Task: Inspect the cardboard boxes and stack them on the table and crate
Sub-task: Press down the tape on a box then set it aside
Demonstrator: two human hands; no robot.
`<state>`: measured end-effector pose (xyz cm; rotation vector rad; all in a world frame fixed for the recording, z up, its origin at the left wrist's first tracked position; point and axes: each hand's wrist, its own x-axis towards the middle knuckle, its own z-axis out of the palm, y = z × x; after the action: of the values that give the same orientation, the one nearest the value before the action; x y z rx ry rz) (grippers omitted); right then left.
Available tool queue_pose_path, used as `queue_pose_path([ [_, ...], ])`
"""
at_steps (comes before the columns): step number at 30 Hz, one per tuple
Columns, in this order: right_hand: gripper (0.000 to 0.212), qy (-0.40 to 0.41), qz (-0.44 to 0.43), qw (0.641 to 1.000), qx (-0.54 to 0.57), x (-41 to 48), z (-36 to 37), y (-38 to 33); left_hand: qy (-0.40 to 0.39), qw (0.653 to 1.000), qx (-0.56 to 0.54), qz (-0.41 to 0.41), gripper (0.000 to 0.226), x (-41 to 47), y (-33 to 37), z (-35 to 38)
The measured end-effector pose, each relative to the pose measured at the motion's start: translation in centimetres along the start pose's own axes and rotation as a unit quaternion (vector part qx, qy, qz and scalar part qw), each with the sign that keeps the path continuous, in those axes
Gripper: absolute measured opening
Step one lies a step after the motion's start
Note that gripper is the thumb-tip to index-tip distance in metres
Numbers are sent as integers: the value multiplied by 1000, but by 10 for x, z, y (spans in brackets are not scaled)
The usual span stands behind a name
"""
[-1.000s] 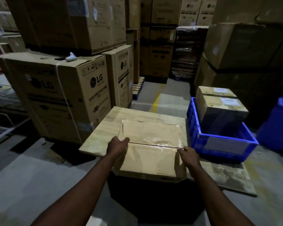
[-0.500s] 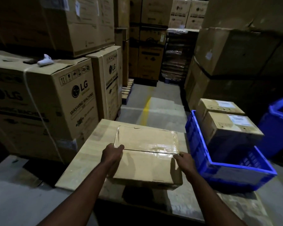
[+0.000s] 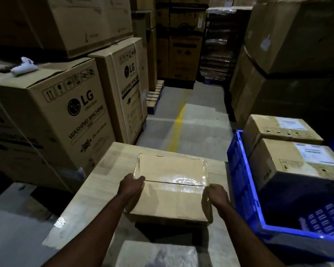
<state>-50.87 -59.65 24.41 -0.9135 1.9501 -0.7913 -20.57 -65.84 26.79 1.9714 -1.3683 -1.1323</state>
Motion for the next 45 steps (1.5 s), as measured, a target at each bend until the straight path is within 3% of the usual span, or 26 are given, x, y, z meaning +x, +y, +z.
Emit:
queue_pose_path([
  [5,24,-9,-2,1000,-27,25,6,1,3,997,69,33,43,20,-6,18],
  [17,27,9,-10,999,-42,38,16,6,-40,988,100,109,28,60,-13,36],
  [20,42,27,-14,991,-127,37,26,11,-38,986,93,132,36,60,-17,42],
  [23,57,69,-88,942,-317,26,45,13,17,938,262,226,61,61,-32,54],
  [26,62,26,-216,899,-382,9,71,18,-50,868,354,344,70,50,-48,71],
  [28,63,18,-244,875,-417,7,81,22,-47,839,388,379,70,44,-59,79],
  [33,62,8,-235,867,-439,13,86,22,-52,834,405,372,64,47,-57,75],
  [41,86,0,-228,879,-418,37,77,-2,-51,839,411,352,72,70,-42,66],
  [45,81,2,-217,882,-419,43,80,-1,-55,836,416,354,72,79,-42,66],
])
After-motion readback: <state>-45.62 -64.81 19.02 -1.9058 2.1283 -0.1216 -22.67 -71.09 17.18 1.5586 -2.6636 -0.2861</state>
